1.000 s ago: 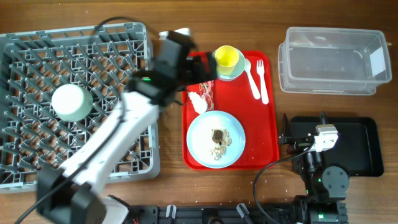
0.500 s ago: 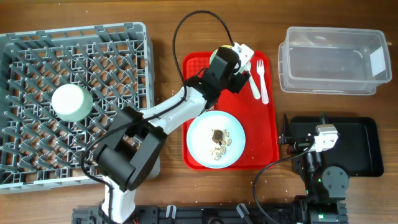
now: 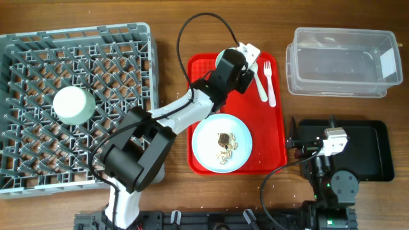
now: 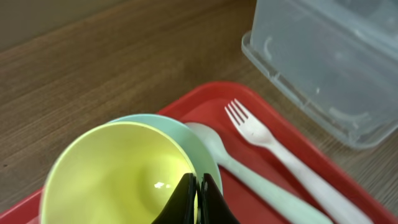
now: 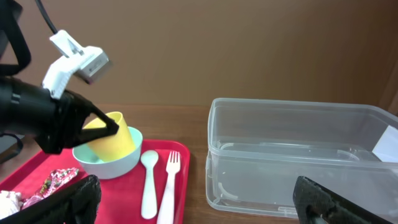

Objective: Sort waste into correct bins and load items into the dishwasher rack
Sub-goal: 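Carry the yellow cup to the rack's back corner and release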

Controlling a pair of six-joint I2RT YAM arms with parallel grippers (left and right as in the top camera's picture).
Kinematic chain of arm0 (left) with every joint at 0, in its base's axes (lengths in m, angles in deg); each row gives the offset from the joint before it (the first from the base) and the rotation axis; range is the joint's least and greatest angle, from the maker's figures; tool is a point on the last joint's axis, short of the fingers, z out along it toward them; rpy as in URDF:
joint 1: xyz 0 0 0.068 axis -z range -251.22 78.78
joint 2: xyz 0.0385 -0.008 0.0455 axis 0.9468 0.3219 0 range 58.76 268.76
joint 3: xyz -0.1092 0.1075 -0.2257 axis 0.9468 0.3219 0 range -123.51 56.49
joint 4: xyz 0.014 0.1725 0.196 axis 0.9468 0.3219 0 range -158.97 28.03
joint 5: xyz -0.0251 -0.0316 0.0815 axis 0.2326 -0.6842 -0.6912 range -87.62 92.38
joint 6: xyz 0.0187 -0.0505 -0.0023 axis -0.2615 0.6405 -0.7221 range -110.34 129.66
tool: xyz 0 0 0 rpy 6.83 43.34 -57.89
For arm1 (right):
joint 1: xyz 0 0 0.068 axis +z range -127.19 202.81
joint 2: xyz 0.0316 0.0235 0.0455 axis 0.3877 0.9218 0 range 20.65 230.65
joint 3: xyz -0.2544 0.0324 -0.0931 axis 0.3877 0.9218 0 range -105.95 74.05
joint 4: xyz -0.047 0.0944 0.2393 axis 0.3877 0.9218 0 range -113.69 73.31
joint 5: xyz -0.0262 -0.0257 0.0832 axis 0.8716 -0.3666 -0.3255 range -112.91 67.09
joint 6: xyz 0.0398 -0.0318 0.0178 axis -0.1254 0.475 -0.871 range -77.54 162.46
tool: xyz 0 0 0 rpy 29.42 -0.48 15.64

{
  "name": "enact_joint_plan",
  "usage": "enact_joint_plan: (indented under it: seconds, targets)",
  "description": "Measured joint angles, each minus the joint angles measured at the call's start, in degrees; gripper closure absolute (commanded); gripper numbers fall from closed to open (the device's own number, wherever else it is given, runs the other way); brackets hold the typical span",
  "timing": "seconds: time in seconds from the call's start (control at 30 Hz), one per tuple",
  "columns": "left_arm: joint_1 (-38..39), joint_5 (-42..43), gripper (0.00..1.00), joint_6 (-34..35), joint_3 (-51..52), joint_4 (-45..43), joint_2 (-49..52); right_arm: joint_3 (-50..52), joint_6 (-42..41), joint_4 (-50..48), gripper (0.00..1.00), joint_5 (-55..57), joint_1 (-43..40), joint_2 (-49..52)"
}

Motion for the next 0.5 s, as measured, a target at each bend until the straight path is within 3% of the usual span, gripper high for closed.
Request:
enact_joint_plan:
  seconds: [0.1, 0.27, 0.4, 0.5]
  targets:
    - [-0.8, 0.4, 0.96, 5.3, 0.0, 0.0, -4.0, 0.0, 0.0, 0.0, 0.0, 0.0, 0.0, 0.0]
    - [-11.2, 6.3, 0.96, 25.5, 0.0, 2.0, -14.8, 0.0, 0.0, 0.0, 0.0, 0.0, 0.0, 0.0]
    - [-27.8, 19.5, 0.96, 45.6, -0.1, 6.3, -19.3, 0.0, 0.0, 0.0, 0.0, 0.0, 0.0, 0.0]
    - [-42.1, 29.6, 0.96, 54.8, -0.1, 12.4, -19.3, 0.0, 0.0, 0.0, 0.0, 0.0, 0.0, 0.0]
